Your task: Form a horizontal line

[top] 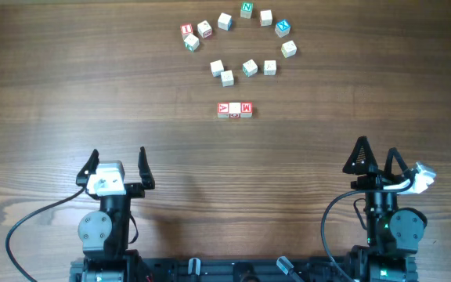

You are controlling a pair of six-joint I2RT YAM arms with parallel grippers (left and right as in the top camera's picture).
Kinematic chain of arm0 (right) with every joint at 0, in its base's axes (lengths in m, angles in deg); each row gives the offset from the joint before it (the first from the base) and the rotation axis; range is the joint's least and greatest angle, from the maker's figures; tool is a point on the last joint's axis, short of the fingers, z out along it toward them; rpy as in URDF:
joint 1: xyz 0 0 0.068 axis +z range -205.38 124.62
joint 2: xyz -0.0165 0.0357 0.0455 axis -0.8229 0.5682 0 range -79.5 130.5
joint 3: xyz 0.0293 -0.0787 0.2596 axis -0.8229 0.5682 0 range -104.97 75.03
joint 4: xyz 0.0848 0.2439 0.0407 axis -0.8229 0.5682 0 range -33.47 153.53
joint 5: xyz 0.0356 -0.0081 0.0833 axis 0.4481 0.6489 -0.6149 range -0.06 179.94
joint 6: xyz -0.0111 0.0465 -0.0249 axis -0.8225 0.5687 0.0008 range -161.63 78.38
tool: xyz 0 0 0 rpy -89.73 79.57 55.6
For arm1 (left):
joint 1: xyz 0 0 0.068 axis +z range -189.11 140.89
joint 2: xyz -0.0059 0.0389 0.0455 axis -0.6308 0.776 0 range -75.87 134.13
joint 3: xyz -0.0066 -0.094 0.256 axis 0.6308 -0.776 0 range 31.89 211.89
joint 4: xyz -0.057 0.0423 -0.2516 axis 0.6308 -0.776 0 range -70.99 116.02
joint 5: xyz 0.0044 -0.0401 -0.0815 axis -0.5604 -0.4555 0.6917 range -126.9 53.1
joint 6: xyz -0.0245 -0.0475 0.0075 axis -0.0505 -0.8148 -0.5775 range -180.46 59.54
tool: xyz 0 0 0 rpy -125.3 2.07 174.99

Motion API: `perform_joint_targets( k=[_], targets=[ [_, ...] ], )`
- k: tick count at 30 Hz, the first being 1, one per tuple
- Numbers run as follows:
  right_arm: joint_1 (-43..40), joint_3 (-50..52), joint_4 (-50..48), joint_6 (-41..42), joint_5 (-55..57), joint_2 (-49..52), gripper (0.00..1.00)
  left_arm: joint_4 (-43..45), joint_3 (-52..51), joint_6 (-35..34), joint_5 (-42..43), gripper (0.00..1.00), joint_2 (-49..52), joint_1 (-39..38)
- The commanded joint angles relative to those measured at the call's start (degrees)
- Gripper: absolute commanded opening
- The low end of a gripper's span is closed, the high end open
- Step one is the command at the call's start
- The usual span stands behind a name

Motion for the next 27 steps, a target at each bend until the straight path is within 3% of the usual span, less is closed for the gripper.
perform_joint_targets(
  k=[1,21,27],
  targets=[
    [-0.3,0.0,-0.2,0.0,0.7,-0.8,1.0,0.5,-0.7,1.3,0.7,1.0,-0.5,0.0],
    [2.1,0.0,0.0,-2.8,-0.3,-0.9,0.99,0.5,-0.7,1.3,0.7,1.0,-0.5,0.0],
    [7.1,0.0,0.1,-25.4,-1.2,-0.9,0.99,0.5,-0.7,1.3,0.7,1.0,-0.5,0.0]
  ],
)
